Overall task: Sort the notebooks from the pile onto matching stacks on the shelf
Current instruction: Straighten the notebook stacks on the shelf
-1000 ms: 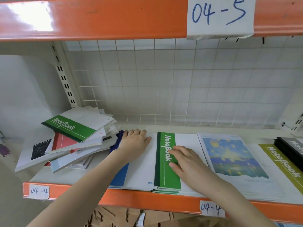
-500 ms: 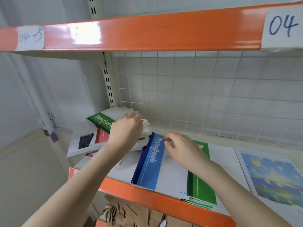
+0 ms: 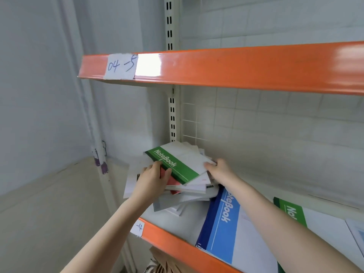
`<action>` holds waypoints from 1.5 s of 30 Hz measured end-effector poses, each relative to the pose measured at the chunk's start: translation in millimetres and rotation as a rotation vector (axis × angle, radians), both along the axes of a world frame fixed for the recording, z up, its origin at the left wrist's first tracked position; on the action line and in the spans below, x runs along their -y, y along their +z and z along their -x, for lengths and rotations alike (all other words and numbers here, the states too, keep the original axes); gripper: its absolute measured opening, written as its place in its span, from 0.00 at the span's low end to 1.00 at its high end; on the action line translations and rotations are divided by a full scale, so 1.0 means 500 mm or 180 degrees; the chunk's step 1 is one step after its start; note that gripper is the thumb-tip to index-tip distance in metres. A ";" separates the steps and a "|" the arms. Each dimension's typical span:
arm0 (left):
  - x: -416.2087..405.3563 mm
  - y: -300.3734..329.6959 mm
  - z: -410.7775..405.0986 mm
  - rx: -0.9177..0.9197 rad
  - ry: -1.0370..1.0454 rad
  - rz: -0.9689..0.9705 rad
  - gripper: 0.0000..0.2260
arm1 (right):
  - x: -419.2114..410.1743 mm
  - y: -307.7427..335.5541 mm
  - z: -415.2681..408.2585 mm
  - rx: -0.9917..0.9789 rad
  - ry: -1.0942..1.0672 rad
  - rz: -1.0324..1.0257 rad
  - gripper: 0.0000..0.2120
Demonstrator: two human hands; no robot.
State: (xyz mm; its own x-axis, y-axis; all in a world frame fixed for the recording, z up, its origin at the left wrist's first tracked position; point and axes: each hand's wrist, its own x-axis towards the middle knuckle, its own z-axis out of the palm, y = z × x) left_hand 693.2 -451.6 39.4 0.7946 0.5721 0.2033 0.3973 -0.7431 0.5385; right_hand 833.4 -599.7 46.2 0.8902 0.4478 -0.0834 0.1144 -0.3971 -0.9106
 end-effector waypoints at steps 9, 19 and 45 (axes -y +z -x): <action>-0.015 0.060 -0.015 0.0940 0.0536 0.2686 0.06 | -0.005 0.012 0.011 0.0347 0.0003 0.0334 0.10; -0.052 0.087 -0.006 0.0493 -0.0060 0.4278 0.10 | -0.004 0.005 0.019 0.0460 -0.0040 0.0286 0.15; 0.256 0.056 -0.037 0.0863 -0.1697 0.3559 0.07 | 0.471 0.056 0.072 0.0285 -0.1189 -0.1006 0.11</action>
State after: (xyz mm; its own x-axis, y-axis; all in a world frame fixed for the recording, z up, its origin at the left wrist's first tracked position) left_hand 711.8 -579.8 67.2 0.9872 0.1591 0.0094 -0.0312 0.1348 0.9904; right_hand 797.4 -835.0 74.1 0.9921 0.0880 0.0891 0.1003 -0.1320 -0.9862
